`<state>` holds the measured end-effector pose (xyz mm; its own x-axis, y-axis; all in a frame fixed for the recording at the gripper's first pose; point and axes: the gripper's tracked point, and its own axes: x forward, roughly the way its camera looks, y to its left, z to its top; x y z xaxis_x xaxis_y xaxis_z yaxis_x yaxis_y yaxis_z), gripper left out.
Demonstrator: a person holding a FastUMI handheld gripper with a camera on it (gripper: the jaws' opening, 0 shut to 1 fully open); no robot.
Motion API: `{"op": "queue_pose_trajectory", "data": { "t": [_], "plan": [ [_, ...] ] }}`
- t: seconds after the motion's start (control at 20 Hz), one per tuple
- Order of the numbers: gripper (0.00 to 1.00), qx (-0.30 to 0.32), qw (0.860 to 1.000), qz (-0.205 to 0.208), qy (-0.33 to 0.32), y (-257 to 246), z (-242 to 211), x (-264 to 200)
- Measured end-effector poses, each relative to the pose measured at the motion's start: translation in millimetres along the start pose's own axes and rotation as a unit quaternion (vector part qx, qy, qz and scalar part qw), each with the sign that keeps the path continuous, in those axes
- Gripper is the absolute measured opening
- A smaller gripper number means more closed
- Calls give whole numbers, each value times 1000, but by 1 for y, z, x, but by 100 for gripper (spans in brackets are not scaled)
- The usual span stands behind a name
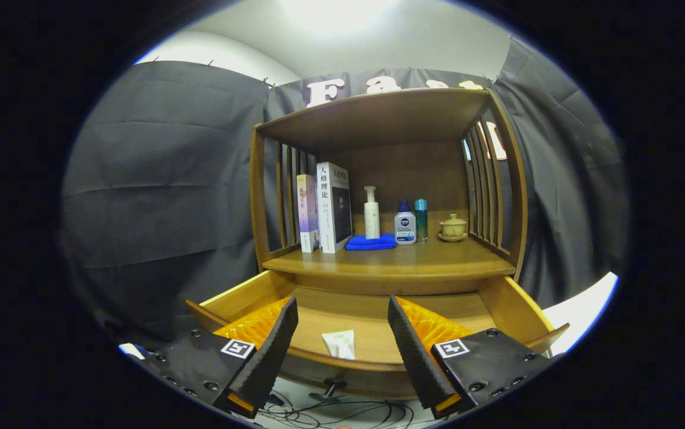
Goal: Pull open the drawer, take out the items inside it, and place them on the countertop above the cabinet.
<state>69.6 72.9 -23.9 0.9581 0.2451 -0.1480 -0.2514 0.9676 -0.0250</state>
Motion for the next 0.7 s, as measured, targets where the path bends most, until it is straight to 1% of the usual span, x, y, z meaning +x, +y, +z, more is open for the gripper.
{"op": "queue_pose_trajectory", "data": {
  "t": [0.3,0.4,0.55,0.7],
  "plan": [
    [94,-7,999,10,43,-20,26,43],
    [94,-7,998,22,62,-21,27,57],
    [94,-22,993,27,115,-30,15,75],
    [94,-23,985,35,169,-33,-3,92]
  ]
}}
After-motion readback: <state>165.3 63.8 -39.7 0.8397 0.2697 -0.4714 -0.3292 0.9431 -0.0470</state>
